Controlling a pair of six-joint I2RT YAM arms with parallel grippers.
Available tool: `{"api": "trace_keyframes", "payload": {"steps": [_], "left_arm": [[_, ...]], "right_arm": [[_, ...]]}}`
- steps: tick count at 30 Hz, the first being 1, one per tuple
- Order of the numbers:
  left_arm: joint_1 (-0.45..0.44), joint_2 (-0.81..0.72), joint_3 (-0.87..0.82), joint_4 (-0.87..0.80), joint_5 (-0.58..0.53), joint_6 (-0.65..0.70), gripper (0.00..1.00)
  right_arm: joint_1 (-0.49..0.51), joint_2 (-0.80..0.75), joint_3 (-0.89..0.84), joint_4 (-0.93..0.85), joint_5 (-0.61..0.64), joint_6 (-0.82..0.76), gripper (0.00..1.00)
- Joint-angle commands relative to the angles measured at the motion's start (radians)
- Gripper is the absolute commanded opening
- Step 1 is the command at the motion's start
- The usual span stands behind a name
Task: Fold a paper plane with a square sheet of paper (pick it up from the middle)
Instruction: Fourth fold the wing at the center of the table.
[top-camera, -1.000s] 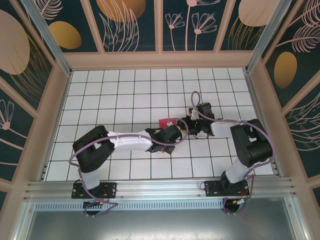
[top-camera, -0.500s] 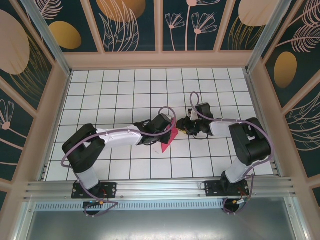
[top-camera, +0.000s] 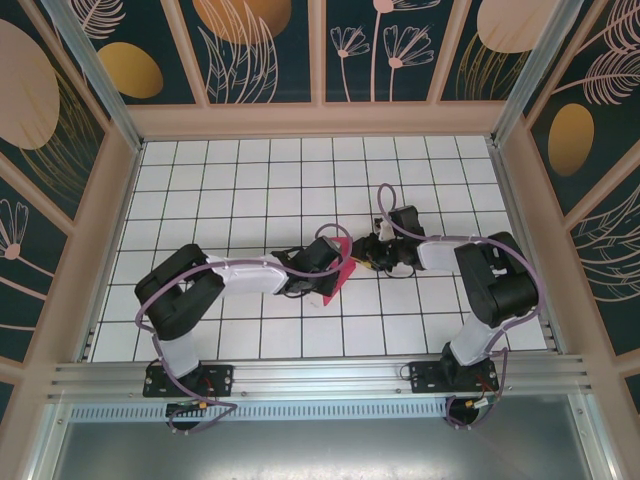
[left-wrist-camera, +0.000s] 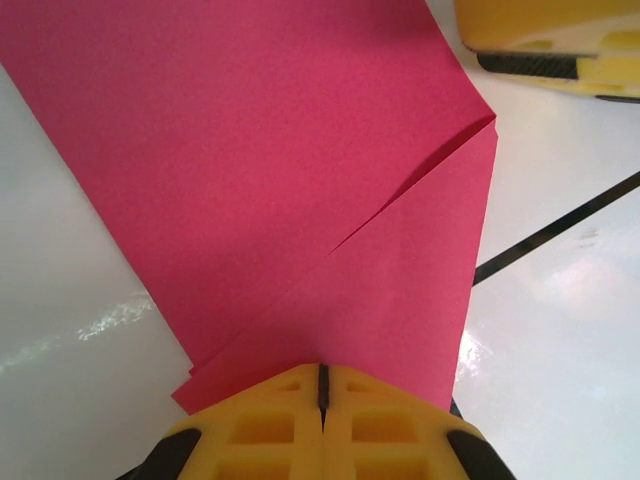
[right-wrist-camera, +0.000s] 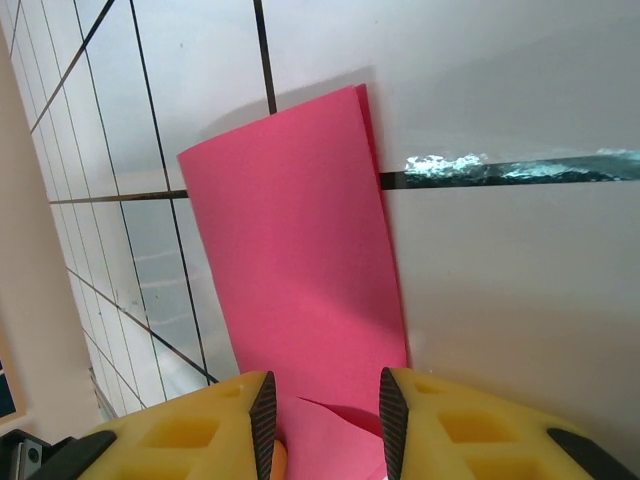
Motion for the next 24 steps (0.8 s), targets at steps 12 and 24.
{"api": "trace_keyframes", "payload": {"steps": [12, 24], "left_arm": [[0.004, -0.090, -0.076, 0.098, 0.042, -0.020, 0.14], [0.037, -0.112, -0.104, 0.117, -0.008, -0.057, 0.15]], "right_arm": [[0.007, -0.013, 0.025, -0.044, 0.040, -0.026, 0.37], [0.014, 0.004, 0.023, -0.019, 0.009, -0.014, 0.37]]}}
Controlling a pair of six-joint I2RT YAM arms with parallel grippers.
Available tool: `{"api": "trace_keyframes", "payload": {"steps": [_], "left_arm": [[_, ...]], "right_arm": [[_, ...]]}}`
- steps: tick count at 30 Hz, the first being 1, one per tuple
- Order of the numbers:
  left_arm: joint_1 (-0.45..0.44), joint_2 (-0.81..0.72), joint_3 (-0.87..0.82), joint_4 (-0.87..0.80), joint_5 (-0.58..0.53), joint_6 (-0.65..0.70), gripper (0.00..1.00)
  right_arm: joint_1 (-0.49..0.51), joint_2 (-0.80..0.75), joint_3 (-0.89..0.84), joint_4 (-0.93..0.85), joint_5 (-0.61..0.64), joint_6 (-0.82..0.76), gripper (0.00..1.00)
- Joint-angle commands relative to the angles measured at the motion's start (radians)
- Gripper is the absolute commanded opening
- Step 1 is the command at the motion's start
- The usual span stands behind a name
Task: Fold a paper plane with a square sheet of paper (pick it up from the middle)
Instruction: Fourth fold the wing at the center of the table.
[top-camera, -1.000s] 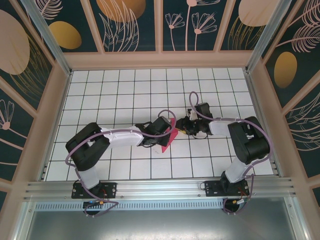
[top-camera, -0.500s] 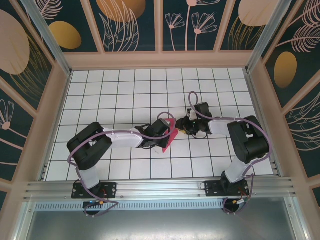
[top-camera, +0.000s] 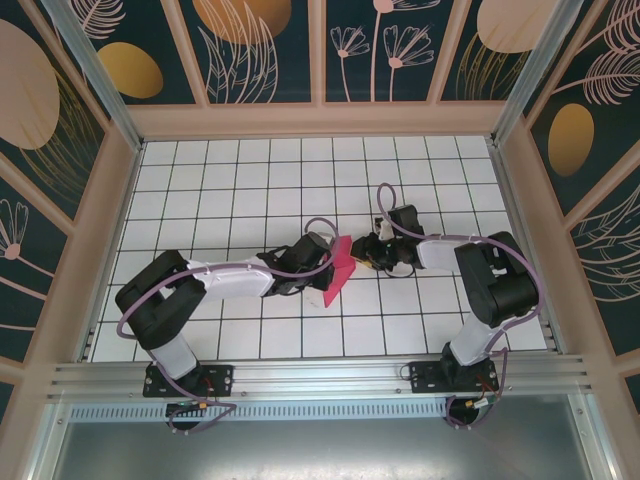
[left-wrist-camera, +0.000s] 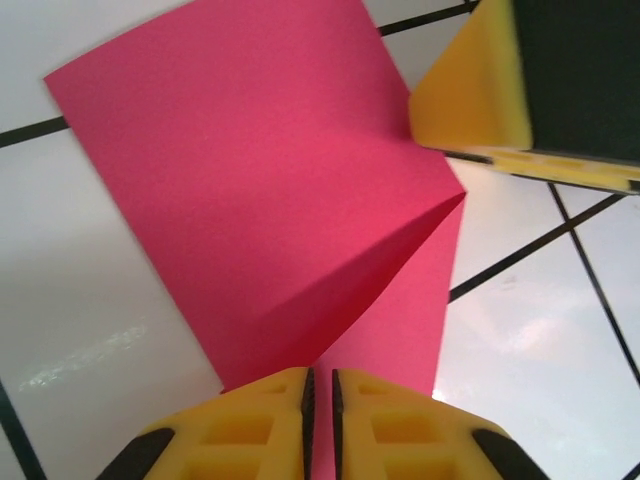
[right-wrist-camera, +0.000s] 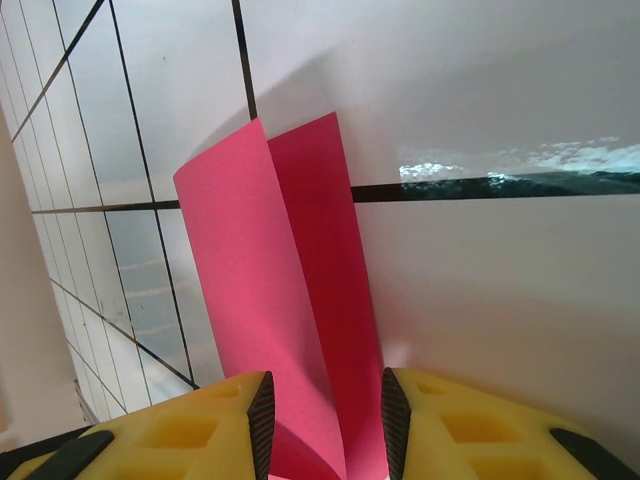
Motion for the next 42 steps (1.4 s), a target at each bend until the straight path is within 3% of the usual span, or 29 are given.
{"api": "trace_keyframes", "payload": {"steps": [1, 29, 38, 42], "left_arm": [[0.008, -0.001, -0.017, 0.006, -0.028, -0.023, 0.14], [0.011, 0.065, -0.008, 0.007, -0.015, -0.011, 0.09], [0.010, 0.040, -0.003, 0.004, -0.016, -0.005, 0.13], [0.009, -0.016, 0.007, -0.020, -0.026, 0.009, 0.25]], "right_arm": [[0.012, 0.008, 0.011, 0.013, -0.031, -0.008, 0.37], [0.059, 0.018, 0.028, 0.012, -0.096, -0.044, 0.34], [0.065, 0.033, 0.075, -0.046, -0.073, -0.065, 0.18], [0.080, 0.035, 0.089, -0.058, -0.042, -0.049, 0.12]]}}
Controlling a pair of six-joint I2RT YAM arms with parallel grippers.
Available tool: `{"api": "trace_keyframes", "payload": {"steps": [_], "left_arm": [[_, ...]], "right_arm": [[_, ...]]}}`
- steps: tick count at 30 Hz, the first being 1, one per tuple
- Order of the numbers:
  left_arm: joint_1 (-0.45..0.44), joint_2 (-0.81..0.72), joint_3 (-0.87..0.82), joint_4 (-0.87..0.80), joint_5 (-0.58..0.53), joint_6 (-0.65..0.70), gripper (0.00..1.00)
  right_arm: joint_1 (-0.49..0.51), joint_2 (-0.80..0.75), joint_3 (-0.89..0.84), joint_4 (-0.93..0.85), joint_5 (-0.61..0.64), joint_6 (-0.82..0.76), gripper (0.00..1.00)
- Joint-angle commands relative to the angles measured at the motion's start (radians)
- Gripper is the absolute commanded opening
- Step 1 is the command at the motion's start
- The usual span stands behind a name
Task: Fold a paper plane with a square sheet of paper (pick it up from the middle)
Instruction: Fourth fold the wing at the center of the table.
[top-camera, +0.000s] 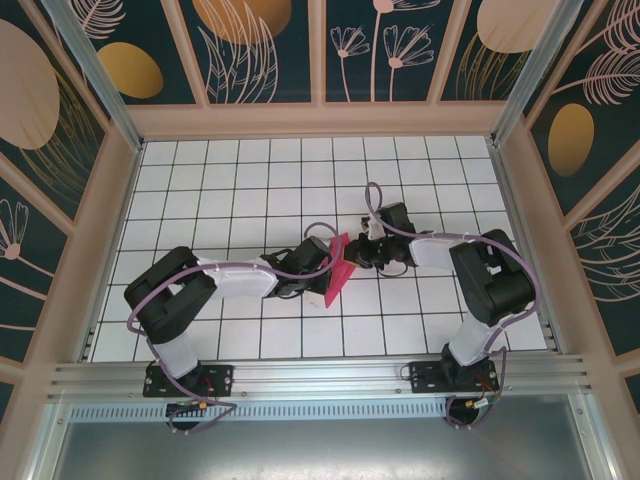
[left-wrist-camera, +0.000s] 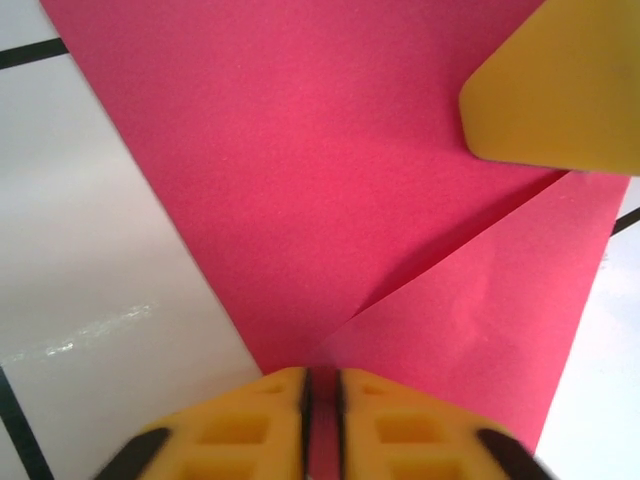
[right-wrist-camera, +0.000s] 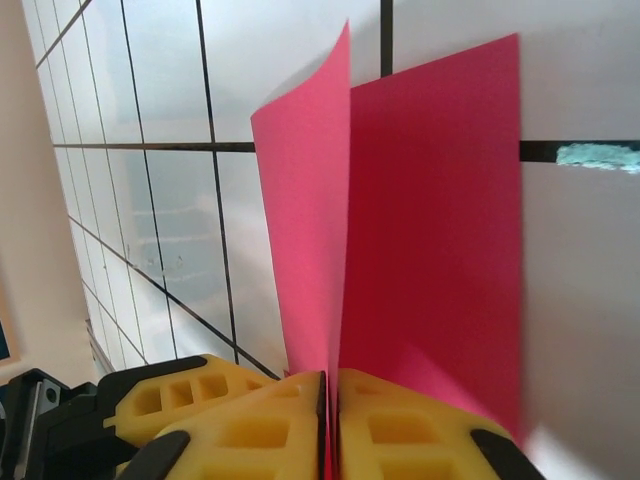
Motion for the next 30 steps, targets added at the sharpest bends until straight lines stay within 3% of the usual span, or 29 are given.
{"api": "trace_keyframes", "payload": {"steps": [1, 7, 10, 26, 30], "left_arm": [[0.005, -0.078, 0.014, -0.024, -0.021, 0.009, 0.27], [-0.040, -0.155, 0.011, -0.058, -0.075, -0.007, 0.44], [-0.084, -0.139, 0.033, -0.098, -0.116, 0.003, 0.47], [-0.151, 0.015, 0.104, -0.136, -0.236, -0.001, 0.49], [-0.155, 0.023, 0.105, -0.137, -0.259, -0.002, 0.44]], "right_arm": [[0.018, 0.014, 0.039, -0.034, 0.030, -0.001, 0.10], [0.036, 0.014, 0.074, -0.065, 0.065, 0.015, 0.08], [0.047, 0.010, 0.082, -0.077, 0.078, 0.020, 0.08], [0.056, 0.011, 0.091, -0.073, 0.093, 0.056, 0.09], [0.055, 0.012, 0.090, -0.074, 0.097, 0.059, 0.09]]}}
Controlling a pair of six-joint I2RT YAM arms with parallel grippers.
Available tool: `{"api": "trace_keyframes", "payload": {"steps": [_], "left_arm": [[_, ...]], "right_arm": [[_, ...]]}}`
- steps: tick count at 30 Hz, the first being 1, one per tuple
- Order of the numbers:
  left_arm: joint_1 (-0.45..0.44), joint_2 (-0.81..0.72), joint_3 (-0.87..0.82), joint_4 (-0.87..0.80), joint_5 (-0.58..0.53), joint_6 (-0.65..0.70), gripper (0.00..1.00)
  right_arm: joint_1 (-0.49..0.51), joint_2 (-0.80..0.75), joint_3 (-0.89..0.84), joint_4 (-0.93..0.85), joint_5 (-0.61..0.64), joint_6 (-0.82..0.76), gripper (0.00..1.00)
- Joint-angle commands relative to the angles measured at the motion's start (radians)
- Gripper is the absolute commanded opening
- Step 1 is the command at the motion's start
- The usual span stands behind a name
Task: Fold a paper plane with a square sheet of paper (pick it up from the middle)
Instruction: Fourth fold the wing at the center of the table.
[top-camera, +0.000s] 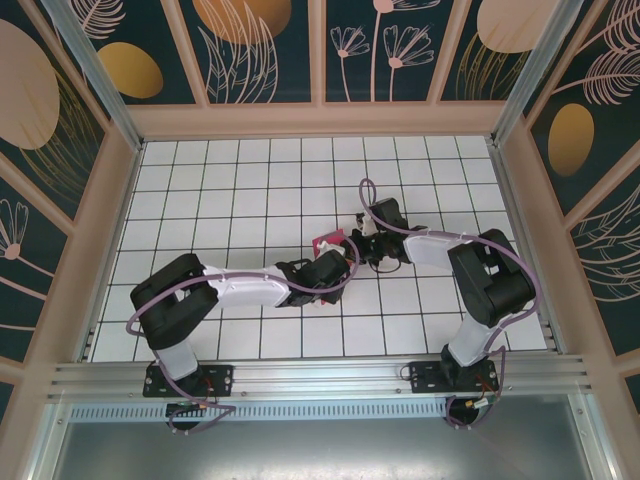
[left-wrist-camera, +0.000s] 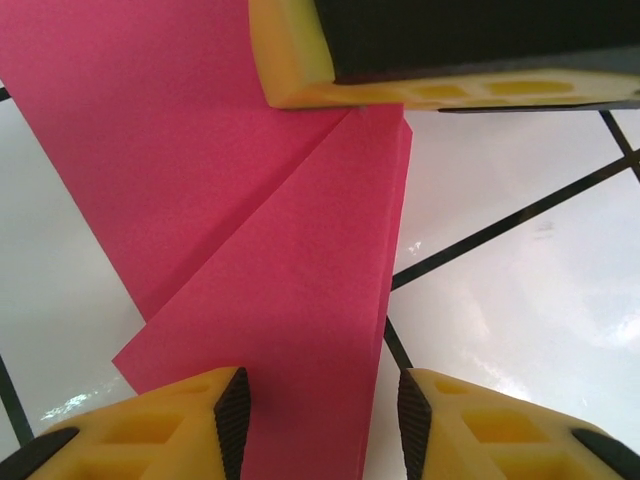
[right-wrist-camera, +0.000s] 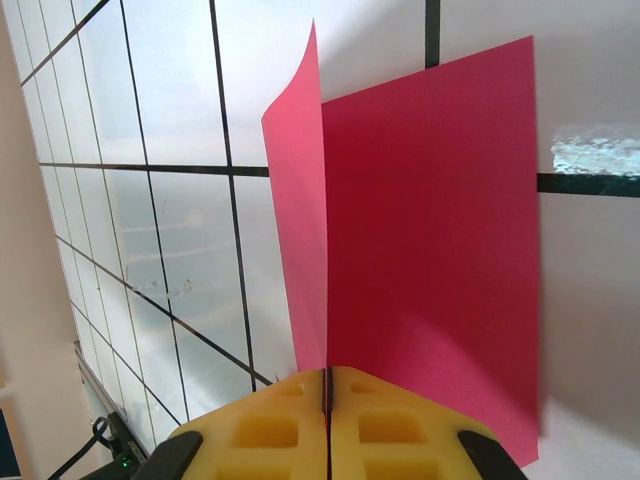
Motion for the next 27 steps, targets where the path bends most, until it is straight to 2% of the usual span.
{"api": "trace_keyframes", "payload": {"steps": [1, 5, 9, 18, 21, 27], "left_arm": [[-0.006, 0.010, 0.024, -0.020, -0.040, 0.004, 0.40], [-0.006, 0.014, 0.024, -0.025, -0.057, -0.004, 0.30], [-0.006, 0.020, 0.024, -0.027, -0.062, -0.014, 0.26], [-0.005, 0.016, 0.024, -0.009, -0.058, -0.027, 0.07], [-0.006, 0.005, -0.003, 0.030, -0.036, -0.045, 0.04], [0.020, -0.042, -0.111, 0.194, 0.055, -0.118, 0.03]], "right_arm": [[0.009, 0.013, 0.026, -0.020, 0.017, 0.014, 0.09], [0.011, 0.014, 0.023, -0.020, 0.019, 0.011, 0.09], [0.010, 0.014, 0.027, -0.020, 0.015, 0.008, 0.09], [0.011, 0.013, 0.031, -0.026, 0.017, 0.002, 0.10], [0.011, 0.005, 0.034, -0.031, 0.019, -0.002, 0.13], [0.002, -0.041, 0.046, -0.060, 0.039, -0.021, 0.26]]}}
